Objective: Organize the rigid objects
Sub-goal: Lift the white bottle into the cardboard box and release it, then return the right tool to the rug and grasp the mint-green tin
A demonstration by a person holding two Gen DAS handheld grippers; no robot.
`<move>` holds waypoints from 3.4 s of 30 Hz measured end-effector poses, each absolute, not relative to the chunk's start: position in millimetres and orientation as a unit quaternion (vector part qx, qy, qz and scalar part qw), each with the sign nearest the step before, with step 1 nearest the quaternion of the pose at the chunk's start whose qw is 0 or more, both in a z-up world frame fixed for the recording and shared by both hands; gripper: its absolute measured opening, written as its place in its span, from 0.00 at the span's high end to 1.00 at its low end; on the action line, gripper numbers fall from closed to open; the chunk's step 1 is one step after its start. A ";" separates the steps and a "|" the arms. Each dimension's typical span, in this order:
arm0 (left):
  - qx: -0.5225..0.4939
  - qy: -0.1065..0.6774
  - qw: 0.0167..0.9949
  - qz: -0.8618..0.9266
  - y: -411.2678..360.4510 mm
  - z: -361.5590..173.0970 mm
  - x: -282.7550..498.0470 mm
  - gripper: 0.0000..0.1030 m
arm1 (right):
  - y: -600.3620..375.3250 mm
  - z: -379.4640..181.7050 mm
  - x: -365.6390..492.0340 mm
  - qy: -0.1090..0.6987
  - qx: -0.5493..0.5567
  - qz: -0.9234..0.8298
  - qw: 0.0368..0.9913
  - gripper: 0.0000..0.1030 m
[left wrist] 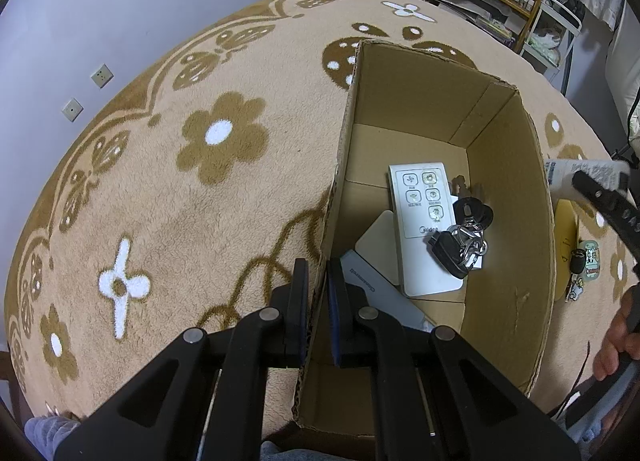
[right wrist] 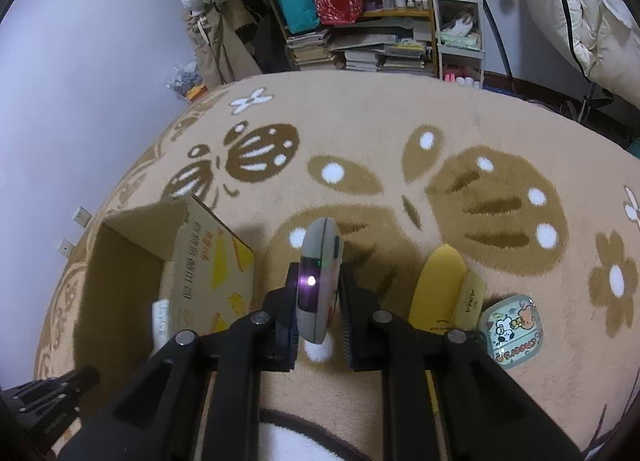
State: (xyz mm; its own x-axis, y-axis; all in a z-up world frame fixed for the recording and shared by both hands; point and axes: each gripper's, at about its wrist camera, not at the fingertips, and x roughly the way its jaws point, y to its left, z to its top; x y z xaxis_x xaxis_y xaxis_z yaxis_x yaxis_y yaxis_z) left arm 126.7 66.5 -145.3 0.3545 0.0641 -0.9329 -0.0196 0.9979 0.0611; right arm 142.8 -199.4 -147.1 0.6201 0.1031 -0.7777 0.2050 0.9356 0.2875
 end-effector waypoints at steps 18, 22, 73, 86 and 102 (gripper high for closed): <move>0.015 0.570 0.821 0.024 66.6 -145.0 125.8 0.92 | -117.6 -74.9 126.5 0.353 0.151 0.124 0.915 0.82; 0.015 0.570 0.821 0.024 66.9 -145.1 126.0 0.92 | -98.1 -103.1 128.2 0.390 0.126 0.127 0.903 0.82; 0.014 0.570 0.821 0.020 66.8 -144.3 125.8 0.93 | -151.6 -87.0 119.0 0.430 0.090 0.056 0.897 0.00; 0.014 0.569 0.822 0.021 66.6 -143.9 124.9 0.93 | -230.6 -123.2 103.4 0.456 0.151 -0.048 0.876 0.00; 0.010 0.570 0.822 0.021 67.7 -144.4 123.5 0.93 | -275.7 -211.9 105.1 0.543 0.144 -0.171 0.810 0.00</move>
